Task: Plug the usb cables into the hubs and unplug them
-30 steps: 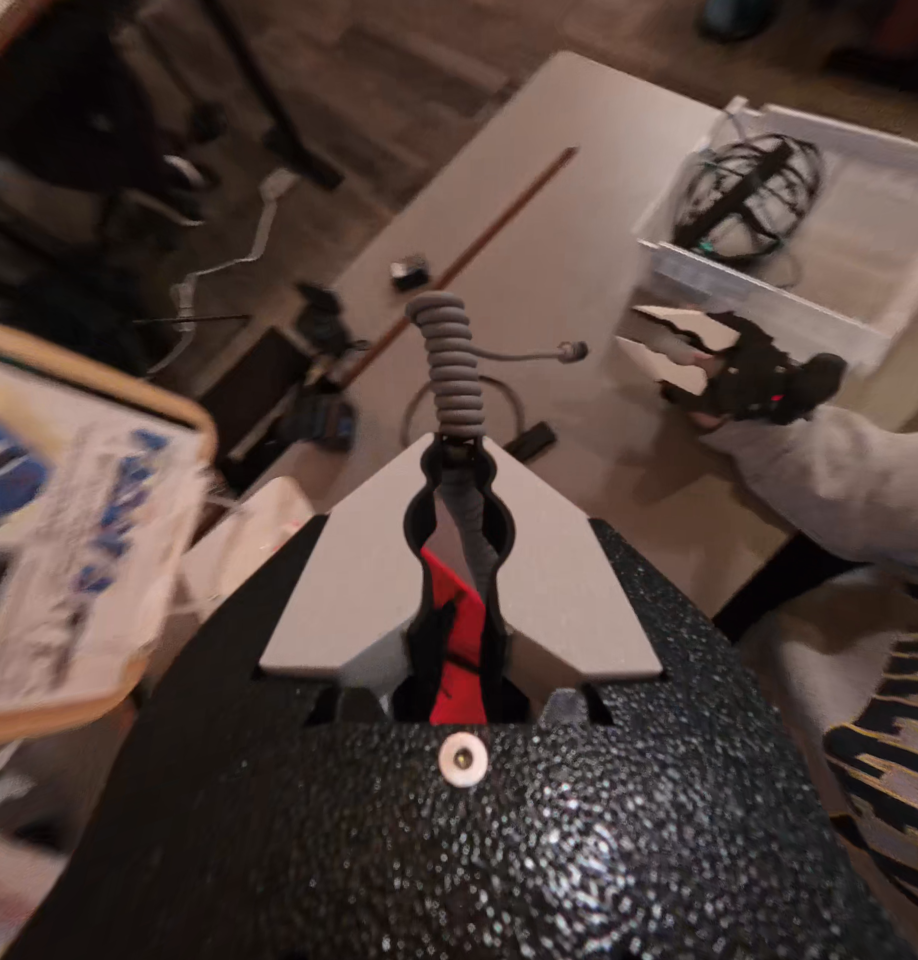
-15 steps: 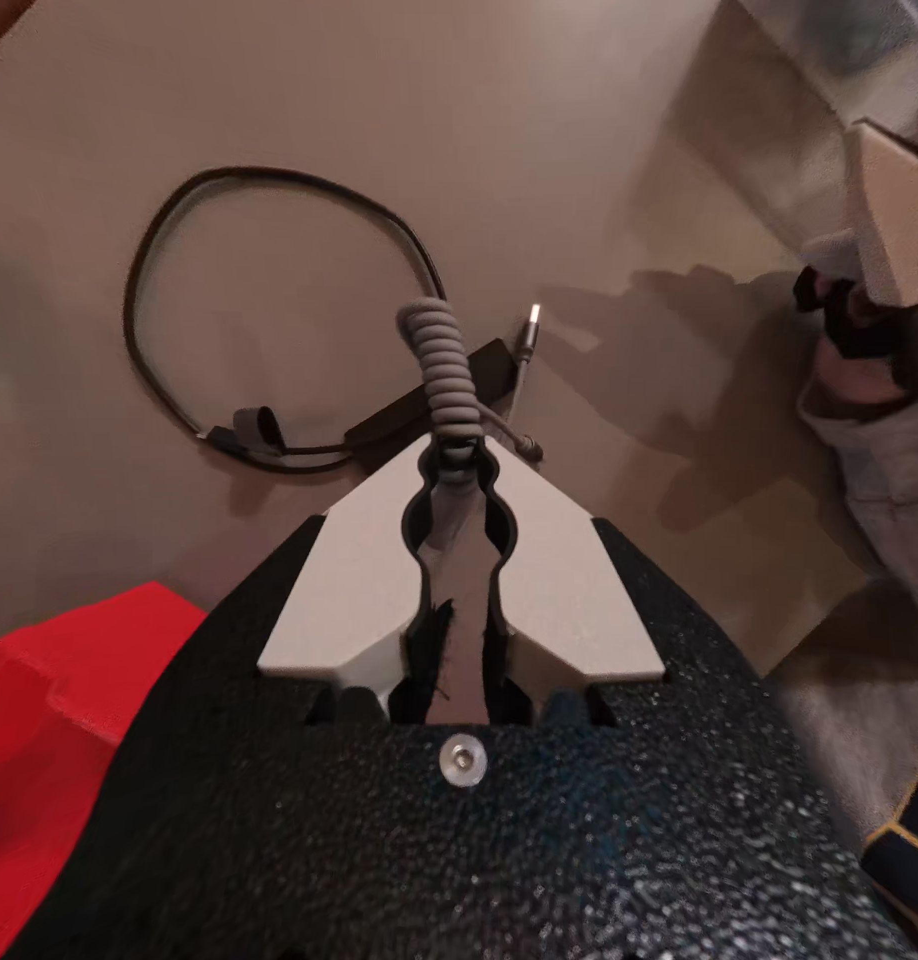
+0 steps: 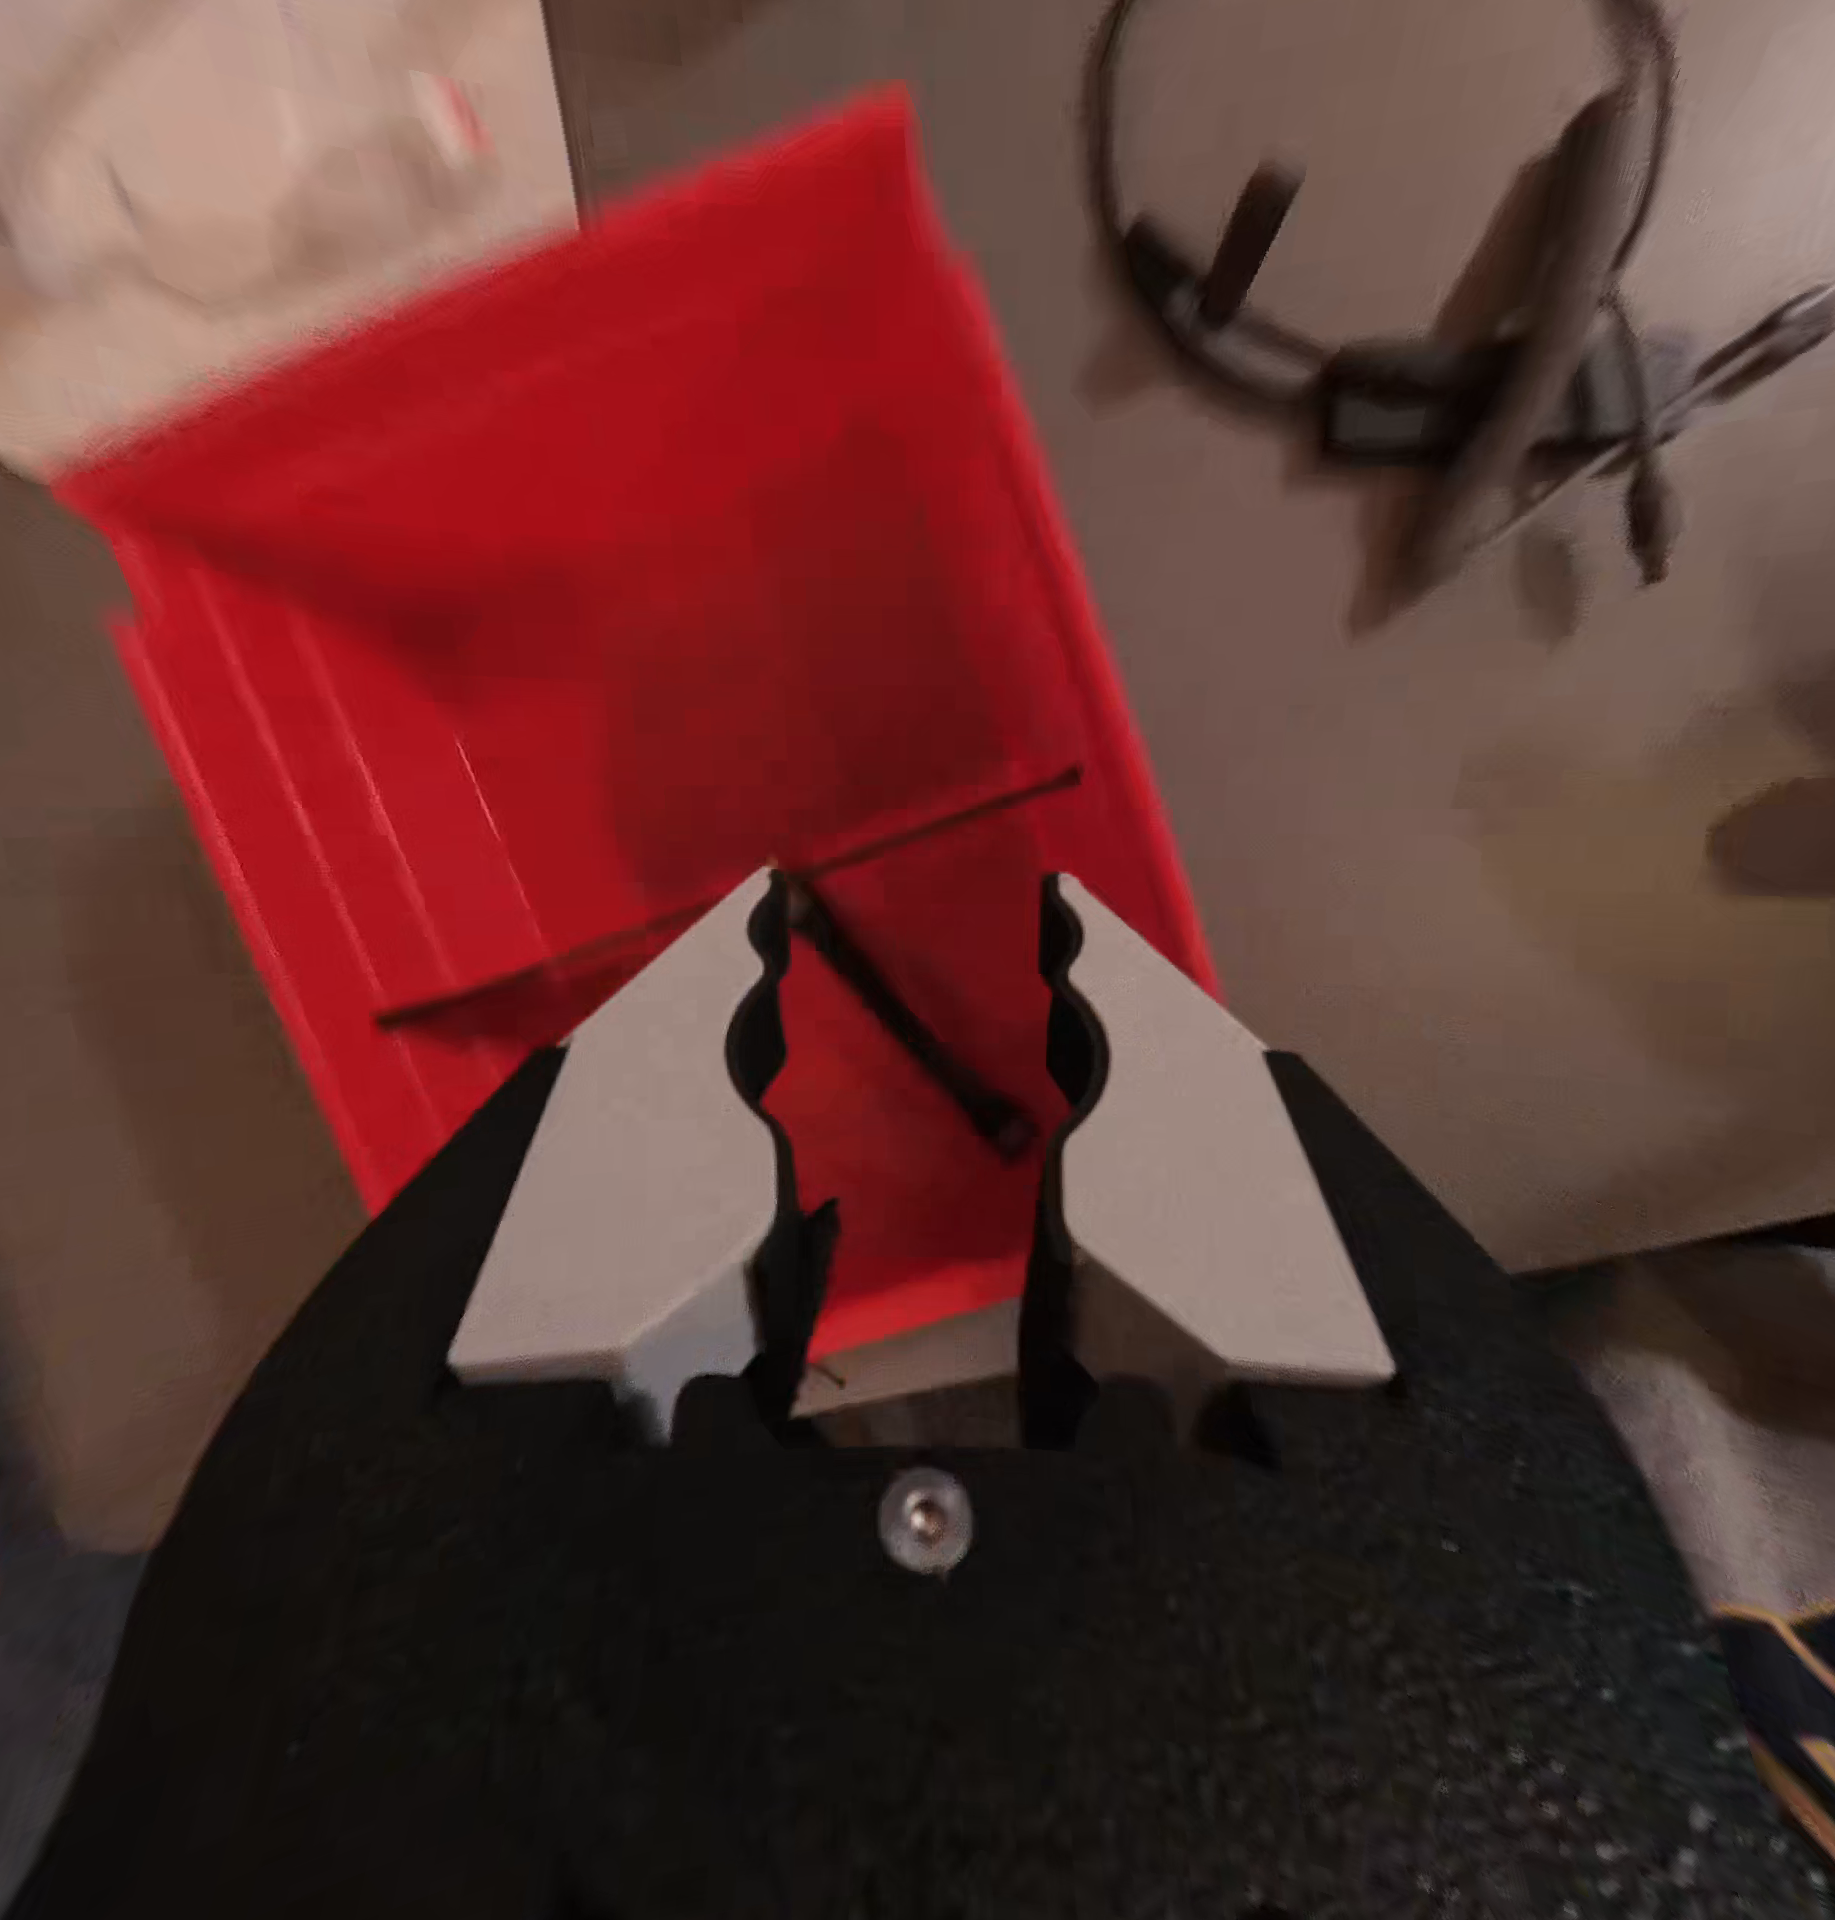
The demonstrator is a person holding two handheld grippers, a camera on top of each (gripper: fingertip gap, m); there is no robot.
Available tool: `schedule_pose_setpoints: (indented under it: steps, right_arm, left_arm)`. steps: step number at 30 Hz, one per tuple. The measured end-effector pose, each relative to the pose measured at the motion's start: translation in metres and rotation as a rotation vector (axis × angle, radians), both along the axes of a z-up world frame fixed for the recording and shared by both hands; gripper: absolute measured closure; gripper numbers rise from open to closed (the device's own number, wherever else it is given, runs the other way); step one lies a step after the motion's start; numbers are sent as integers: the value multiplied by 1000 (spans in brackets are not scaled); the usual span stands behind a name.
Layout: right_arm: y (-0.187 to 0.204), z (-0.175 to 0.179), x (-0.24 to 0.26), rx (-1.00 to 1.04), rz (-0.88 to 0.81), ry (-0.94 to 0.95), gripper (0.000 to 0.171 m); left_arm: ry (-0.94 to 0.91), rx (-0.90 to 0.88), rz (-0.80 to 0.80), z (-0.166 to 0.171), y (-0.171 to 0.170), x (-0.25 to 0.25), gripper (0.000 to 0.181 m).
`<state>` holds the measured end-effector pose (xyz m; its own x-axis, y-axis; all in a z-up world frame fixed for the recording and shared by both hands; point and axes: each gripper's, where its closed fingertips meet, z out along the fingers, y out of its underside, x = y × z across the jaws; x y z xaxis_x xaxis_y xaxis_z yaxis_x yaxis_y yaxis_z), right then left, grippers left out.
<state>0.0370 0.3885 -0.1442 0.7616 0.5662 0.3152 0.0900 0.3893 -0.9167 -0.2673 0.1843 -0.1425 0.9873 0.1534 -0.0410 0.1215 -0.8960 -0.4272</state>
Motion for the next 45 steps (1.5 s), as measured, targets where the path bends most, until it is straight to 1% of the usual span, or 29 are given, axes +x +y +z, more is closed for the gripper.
schedule_pose_setpoints:
  steps: [3,4,5,6,7,8,9,10,11,12,13,14,15,19,21,23,25,28,30,31,33,34,36,38,40,42,45]
  right_arm:
    - [2,-1,3,-16,-13,7,147]
    - [2,-2,3,-19,-10,10,147]
    - [2,-1,4,-19,-13,16,147]
    - [3,-2,4,-23,-13,18,147]
    - [4,-3,4,-33,-12,16,147]
    - [5,-4,4,-41,-15,14,146]
    - [5,-4,5,-41,-19,18,146]
    - [5,-4,6,-42,-18,22,146]
    - [5,-3,7,-45,-19,27,146]
    - [6,-3,8,-47,-23,31,145]
    - [6,-3,8,-48,-25,34,145]
    - [6,-3,9,-49,-26,36,145]
    - [6,-3,9,-47,-26,36,145]
    - [4,-3,6,-36,-21,21,145]
    - [5,-3,6,-38,-21,22,145]
    - [5,-4,5,-45,-14,22,145]
    - [5,-4,6,-43,-19,25,145]
    - [6,-2,7,-44,-22,35,145]
    - [6,-2,7,-43,-22,33,145]
    - [6,-2,7,-36,-27,33,145]
    - [5,-2,8,-36,-27,29,145]
    - [4,0,10,-27,-35,30,146]
    - [1,2,13,-15,-38,36,146]
    - [-1,2,19,-10,-52,29,146]
    - [-6,5,29,7,-82,36,146]
    - [-14,7,36,3,-67,46,146]
    - [-28,10,42,40,-54,35,148]
  left_arm:
    - [-170,-102,79,-57,-36,-12,136]
    - [-216,-136,103,-75,-45,-13,136]
    - [-256,-134,113,-89,-48,-12,138]
    - [-285,-112,126,-97,-47,-12,146]
    - [-311,-78,140,-103,-44,-12,148]
    - [-354,-54,145,-107,-42,-8,147]
    - [-375,-61,149,-113,-43,-4,138]
    - [-372,-98,148,-120,-48,-2,133]
    - [-349,-124,144,-125,-51,-3,134]
    - [-317,-92,139,-124,-48,-6,132]
    - [-323,-81,129,-123,-46,-3,134]
    - [-306,-86,114,-125,-46,-3,140]
    - [-248,-106,90,-129,-49,-6,157]
    - [-70,-116,-29,-132,-56,-11,165]
    - [26,-150,-54,-126,-67,-18,169]
    - [99,-183,-76,-108,-79,-24,173]
    - [221,-177,-94,-76,-87,-34,174]
    - [325,-32,-66,-11,-86,-40,174]
    - [347,131,-133,37,-71,-18,174]
    - [305,233,-205,57,-58,7,174]
    - [201,365,-390,81,-32,70,175]
    - [150,378,-468,81,-19,100,175]
    - [63,333,-588,63,8,151,175]
    - [-26,277,-662,32,44,193,174]
    - [-101,208,-708,-4,81,221,174]
    - [-177,145,-699,-38,118,236,174]
    - [-342,162,-684,-62,169,270,173]
